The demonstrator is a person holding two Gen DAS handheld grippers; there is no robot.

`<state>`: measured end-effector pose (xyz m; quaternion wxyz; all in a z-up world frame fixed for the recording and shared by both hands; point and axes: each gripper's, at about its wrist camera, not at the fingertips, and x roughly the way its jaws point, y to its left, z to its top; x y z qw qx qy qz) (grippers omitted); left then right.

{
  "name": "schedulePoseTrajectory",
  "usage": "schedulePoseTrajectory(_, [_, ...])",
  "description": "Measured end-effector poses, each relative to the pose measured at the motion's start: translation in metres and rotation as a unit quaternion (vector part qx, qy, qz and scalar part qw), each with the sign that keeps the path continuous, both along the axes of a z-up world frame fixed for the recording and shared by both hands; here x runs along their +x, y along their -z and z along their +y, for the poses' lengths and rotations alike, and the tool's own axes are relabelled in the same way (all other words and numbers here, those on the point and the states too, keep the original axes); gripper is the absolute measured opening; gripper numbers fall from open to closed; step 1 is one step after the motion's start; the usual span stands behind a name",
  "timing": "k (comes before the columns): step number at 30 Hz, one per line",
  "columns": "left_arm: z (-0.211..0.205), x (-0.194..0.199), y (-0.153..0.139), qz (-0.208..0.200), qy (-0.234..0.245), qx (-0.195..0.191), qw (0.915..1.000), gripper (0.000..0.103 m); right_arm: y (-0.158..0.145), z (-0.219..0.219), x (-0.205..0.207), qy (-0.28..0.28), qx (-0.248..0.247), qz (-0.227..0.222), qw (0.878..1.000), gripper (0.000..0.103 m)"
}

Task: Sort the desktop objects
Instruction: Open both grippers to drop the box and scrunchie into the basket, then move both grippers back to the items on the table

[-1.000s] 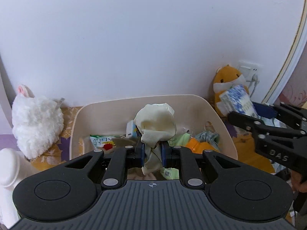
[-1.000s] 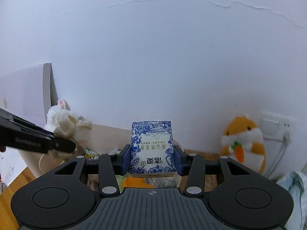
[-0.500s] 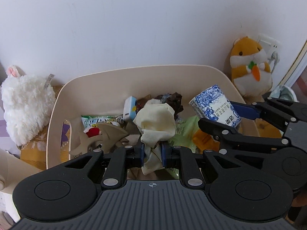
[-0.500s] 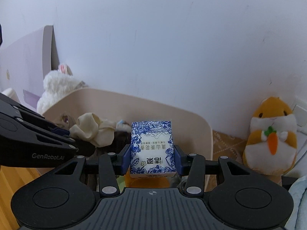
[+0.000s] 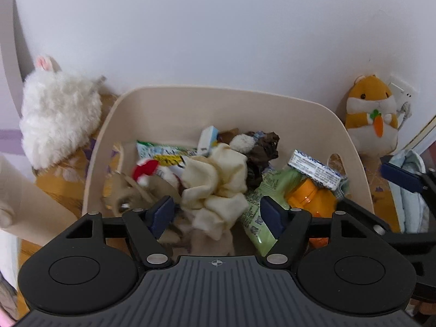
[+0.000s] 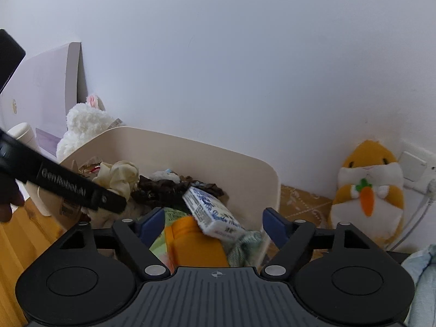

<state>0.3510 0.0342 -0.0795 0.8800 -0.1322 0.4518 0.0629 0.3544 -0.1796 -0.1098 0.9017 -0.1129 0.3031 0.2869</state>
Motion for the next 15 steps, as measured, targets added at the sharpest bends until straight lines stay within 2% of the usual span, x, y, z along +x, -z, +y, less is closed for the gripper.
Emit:
schedulePoseTrajectory(1, [0.0, -0.004, -0.004, -0.008, -0.002, 0.01, 0.9999, 0.073, -0.001, -0.006, -0.004, 0.002, 0.003, -0.004, 1.0, 0.09])
schedulePoseTrajectory(3, [0.0, -0.011, -0.012, -0.024, -0.005, 0.026, 0.9994, 0.083, -0.003, -0.017, -0.012, 0.005, 0.013, -0.006, 1.0, 0.092])
schedulePoseTrajectory(5, [0.0, -0.019, -0.019, -0.036, -0.008, 0.033, 0.9987, 0.084, -0.003, -0.03, -0.018, 0.013, 0.024, -0.005, 1.0, 0.095])
schedulePoseTrajectory(10, [0.001, -0.046, -0.028, -0.046, -0.012, 0.015, 0.9987, 0.085, 0.01, -0.057, -0.029, 0.016, 0.025, 0.026, 0.999, 0.097])
schedulePoseTrajectory(13, [-0.007, -0.063, -0.022, -0.034, -0.005, -0.001, 0.9994, 0.085, 0.027, -0.062, -0.034, 0.0, -0.006, 0.039, 0.999, 0.097])
schedulePoseTrajectory(15, [-0.017, -0.071, -0.014, -0.016, 0.015, -0.007, 0.9997, 0.085, 0.039, -0.062, -0.037, -0.014, -0.025, 0.048, 0.998, 0.096])
